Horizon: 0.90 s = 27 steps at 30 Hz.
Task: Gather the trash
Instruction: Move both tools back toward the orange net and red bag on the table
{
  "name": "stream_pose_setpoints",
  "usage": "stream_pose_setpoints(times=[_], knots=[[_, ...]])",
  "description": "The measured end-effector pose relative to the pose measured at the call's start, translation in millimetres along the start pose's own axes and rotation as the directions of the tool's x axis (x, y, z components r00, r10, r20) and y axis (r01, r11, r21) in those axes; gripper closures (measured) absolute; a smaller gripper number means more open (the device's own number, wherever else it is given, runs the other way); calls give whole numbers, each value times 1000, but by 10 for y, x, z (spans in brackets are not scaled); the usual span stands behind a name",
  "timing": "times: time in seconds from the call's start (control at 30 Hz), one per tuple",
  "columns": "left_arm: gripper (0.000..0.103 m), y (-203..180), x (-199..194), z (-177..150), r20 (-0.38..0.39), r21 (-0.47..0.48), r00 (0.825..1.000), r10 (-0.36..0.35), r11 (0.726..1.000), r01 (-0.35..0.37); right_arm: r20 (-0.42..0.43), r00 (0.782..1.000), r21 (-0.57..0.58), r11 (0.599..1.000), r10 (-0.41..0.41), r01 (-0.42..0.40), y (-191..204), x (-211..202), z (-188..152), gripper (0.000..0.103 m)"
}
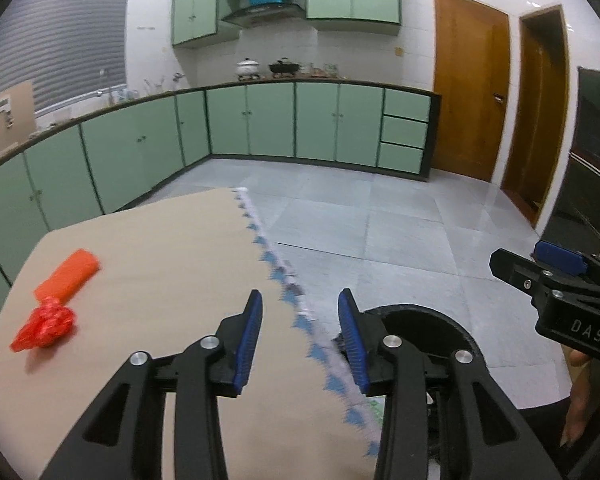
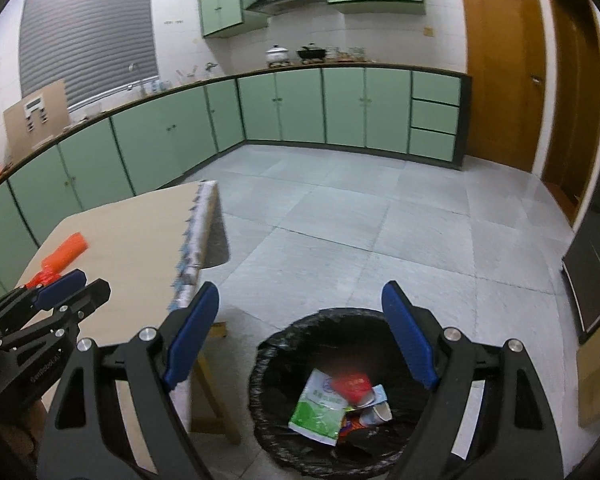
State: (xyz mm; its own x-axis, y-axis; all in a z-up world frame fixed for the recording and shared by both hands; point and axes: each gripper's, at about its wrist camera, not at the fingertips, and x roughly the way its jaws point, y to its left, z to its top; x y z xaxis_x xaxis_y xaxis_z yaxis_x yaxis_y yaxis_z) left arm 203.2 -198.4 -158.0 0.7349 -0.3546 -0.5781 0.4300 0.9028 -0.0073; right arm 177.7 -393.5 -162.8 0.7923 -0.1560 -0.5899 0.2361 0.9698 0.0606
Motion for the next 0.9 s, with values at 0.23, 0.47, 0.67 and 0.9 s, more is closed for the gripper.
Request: stream_pose_setpoints(times=[0.23,0.47,0.67,0.9], knots=[[63,542,-268,-39,18,-58,997,75,996,-74,9,998,-58,996,65,-65,501,-64,73,22],[63,1004,-491,-137,27,-99,988,152,984,-148,1,992,-114,986,123,-123,979,-58,132,22],[63,1390,-651,-245,24,-131,977,212,969,-208,-16,984,-163,971,176,-176,1387,-24,153,22],[62,1805,-756,-409,13,-166,963,268,951,-262,-39,973,-212,950,228,-231,1838,79,172,22]])
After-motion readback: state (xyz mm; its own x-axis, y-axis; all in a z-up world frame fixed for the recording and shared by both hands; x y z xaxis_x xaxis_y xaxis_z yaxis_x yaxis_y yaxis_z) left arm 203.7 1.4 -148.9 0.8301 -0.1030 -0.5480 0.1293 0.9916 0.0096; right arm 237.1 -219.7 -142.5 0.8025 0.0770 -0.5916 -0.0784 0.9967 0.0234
